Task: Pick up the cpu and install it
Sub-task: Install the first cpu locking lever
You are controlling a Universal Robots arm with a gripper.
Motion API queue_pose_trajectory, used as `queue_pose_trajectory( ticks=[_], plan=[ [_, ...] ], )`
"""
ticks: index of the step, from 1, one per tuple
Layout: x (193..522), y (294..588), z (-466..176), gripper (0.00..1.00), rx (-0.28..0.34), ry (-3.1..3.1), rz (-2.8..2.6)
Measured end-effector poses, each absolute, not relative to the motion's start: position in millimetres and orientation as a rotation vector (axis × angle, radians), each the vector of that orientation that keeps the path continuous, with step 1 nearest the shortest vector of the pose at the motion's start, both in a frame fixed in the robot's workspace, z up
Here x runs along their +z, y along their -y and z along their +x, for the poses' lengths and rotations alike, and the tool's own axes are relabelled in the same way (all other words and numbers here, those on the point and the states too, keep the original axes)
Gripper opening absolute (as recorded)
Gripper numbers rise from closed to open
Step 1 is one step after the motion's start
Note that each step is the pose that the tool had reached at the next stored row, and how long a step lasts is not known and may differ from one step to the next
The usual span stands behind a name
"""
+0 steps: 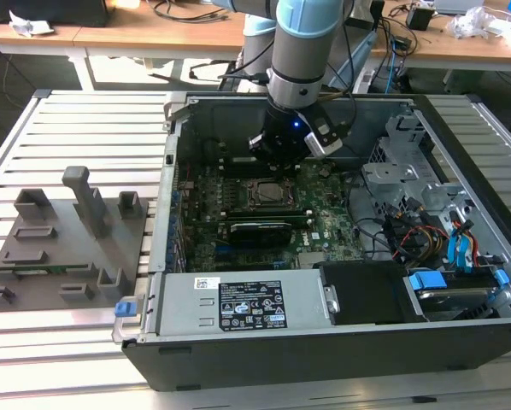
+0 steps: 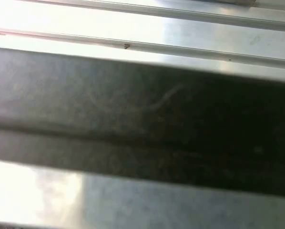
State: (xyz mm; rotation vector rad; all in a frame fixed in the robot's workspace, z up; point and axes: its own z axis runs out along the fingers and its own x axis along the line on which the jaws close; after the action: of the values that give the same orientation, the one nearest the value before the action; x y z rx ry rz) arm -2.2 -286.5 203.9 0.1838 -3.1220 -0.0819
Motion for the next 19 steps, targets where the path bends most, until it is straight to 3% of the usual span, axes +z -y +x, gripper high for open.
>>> queue_pose_trajectory(
  ticks=[19],
  plan=[
    [205.4, 287.1, -2.1, 0.11, -0.07, 3.121, 0.184]
  ],
)
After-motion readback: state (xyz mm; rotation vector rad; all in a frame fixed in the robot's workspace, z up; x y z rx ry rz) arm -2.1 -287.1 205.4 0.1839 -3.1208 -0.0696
